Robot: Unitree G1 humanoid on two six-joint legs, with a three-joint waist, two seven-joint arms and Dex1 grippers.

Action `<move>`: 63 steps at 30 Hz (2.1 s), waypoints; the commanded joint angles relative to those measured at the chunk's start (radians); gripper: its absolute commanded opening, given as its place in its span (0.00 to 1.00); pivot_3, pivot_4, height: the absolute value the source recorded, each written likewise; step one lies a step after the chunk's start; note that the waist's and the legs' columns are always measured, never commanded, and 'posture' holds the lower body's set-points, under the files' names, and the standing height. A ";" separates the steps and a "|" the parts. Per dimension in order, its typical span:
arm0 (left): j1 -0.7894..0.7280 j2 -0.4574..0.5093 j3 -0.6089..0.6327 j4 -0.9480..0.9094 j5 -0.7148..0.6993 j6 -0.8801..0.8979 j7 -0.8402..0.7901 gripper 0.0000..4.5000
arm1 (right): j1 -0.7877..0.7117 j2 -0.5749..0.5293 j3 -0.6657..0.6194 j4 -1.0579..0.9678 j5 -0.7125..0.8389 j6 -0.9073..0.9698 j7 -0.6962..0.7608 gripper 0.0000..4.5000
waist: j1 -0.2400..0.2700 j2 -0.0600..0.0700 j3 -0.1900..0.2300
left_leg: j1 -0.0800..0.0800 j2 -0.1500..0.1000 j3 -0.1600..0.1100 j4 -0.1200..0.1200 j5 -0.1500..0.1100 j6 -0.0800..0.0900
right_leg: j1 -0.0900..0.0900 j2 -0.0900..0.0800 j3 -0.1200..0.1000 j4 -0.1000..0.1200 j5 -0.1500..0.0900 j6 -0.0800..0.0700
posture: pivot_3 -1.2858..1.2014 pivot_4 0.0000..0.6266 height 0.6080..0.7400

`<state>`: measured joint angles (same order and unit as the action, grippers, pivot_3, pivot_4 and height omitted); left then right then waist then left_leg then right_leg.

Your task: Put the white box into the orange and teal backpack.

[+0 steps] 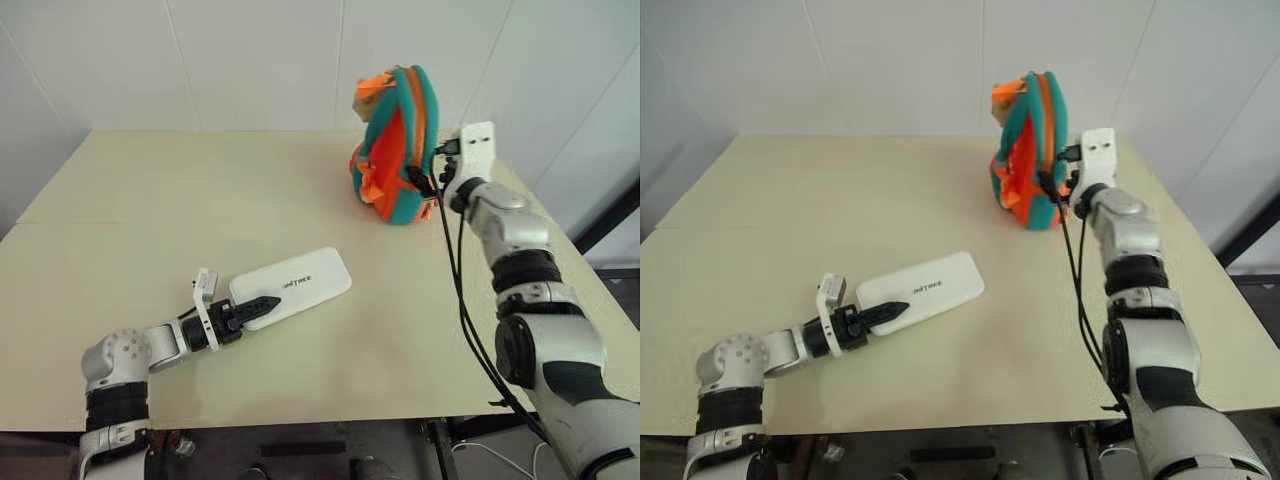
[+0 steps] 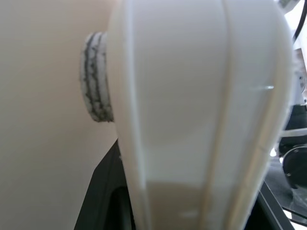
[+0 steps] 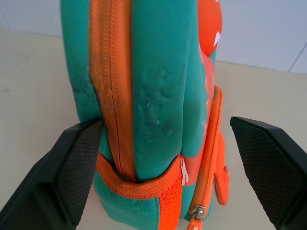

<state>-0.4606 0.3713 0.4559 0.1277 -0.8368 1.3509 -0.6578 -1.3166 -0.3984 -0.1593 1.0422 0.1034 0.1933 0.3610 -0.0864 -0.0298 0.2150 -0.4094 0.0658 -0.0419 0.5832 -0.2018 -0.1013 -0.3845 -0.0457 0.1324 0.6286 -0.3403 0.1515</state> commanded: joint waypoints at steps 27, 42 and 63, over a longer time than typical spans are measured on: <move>0.038 0.024 0.026 -0.047 -0.095 -0.078 0.105 0.30 | -0.074 0.110 0.023 0.218 -0.085 -0.247 -0.141 0.72 | -0.024 0.000 0.000 | 0.001 0.000 0.000 0.004 0.000 0.000 | 0.001 0.001 0.000 0.005 0.000 0.000 | 0.52 0.24 1.00; 0.015 0.049 -0.061 0.041 -0.067 -0.118 0.066 0.30 | 0.145 -0.122 0.051 -0.177 -0.049 -0.112 0.253 0.01 | -0.004 0.000 0.000 | 0.000 0.000 -0.001 0.003 0.000 0.000 | 0.001 0.001 0.000 0.003 0.000 0.001 | 0.52 0.24 1.00; -0.090 0.068 -0.157 0.212 -0.003 -0.196 -0.011 0.30 | 1.062 -0.558 -0.327 -1.122 0.200 0.387 0.470 0.13 | 0.040 0.001 0.000 | 0.003 -0.001 -0.001 0.010 -0.005 0.006 | 0.009 0.000 0.000 -0.001 -0.001 0.002 | 0.52 0.24 1.00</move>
<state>-0.5429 0.4249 0.3058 0.3297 -0.8608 1.1620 -0.6725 -0.2614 -0.9649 -0.4592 -0.0867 0.3011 0.6060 0.8483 -0.0464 -0.0291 0.2148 -0.4062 0.0649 -0.0428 0.5930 -0.2067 -0.0949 -0.3759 -0.0452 0.1325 0.6278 -0.3411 0.1539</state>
